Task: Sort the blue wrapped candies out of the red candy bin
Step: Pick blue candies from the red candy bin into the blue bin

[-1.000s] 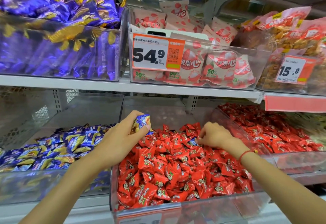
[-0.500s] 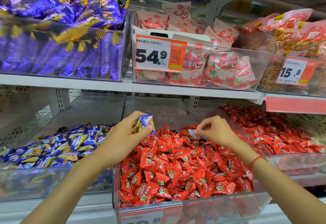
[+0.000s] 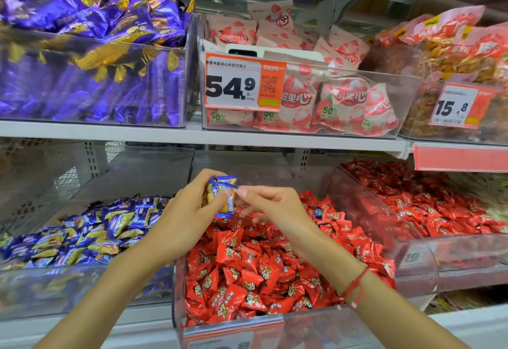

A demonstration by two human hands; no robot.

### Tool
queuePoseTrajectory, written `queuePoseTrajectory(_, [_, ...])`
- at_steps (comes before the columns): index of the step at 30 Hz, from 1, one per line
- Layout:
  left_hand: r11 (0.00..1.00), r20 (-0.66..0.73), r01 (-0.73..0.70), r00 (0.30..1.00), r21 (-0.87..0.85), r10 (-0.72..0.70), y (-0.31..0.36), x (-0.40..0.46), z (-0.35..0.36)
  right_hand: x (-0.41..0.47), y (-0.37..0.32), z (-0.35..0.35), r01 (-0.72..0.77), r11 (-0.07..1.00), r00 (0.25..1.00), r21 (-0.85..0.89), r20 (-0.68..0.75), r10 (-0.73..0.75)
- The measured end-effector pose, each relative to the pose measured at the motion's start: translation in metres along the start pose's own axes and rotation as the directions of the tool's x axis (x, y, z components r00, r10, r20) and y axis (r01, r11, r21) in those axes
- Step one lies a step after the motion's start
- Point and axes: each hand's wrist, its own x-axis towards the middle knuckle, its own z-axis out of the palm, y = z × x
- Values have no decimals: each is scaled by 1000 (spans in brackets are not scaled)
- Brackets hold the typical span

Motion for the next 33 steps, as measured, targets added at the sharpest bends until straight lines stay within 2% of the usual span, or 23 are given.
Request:
queuePoseTrajectory(2, [997, -150, -24, 989, -72, 13, 2, -1, 1, 1, 1, -11, 5, 997, 997, -78, 75, 1])
queuePoseTrajectory(4, [991, -320, -32, 947, -126, -10, 4, -3, -5, 6, 6, -27, 26, 966, 997, -256, 79, -5])
queuePoseTrajectory(6, [993, -440, -15, 897, -114, -37, 2, -7, -17, 13, 15, -50, 24, 850, 999, -527, 37, -5])
queuePoseTrajectory(8, [994, -483, 99, 873, 41, -67, -5, -12, -33, 20, 27, -77, -46, 679, 999, -732, -46, 18])
queuePoseTrajectory(11, [933, -444, 233, 892, 275, -92, -16, -24, -47, 24, 38, -111, -151, 570, 986, -808, -161, 33])
queuePoseTrajectory(14, [896, -322, 270, 934, 352, -155, -29, -29, -48, 27, 36, -128, -192, 575, 976, -795, -213, 32])
queuePoseTrajectory(18, [817, -162, 245, 969, 522, -187, -39, -26, -47, 29, 35, -130, -202, 579, 977, -790, -206, 59])
queuePoseTrajectory(21, [856, -204, 195, 973, 478, -107, -26, -19, -41, 39, 45, -119, -189, 544, 982, -817, -169, 88])
queuePoseTrajectory(23, [940, -210, 79, 978, 331, -9, -11, -16, -31, 52, 52, -110, -180, 503, 984, -846, -161, 81])
queuePoseTrajectory(24, [970, -175, 27, 984, 240, 16, -7, -15, -24, 59, 56, -104, -212, 451, 977, -867, -189, 97])
queuePoseTrajectory(26, [991, -46, -6, 999, 136, 13, -5, -13, -10, 67, 63, -94, -359, 353, 928, -864, -287, 239])
queuePoseTrajectory(28, [988, 80, 0, 997, 155, -13, -13, -10, -3, 74, 71, -80, -466, 291, 860, -835, -350, 372])
queuePoseTrajectory(30, [973, 155, -12, 988, 230, -24, -15, -7, -5, 78, 70, -59, -449, 315, 860, -836, -308, 407])
queuePoseTrajectory(33, [953, 185, -57, 983, 297, 1, -10, -6, -7, 78, 53, -19, -293, 444, 891, -847, -74, 448])
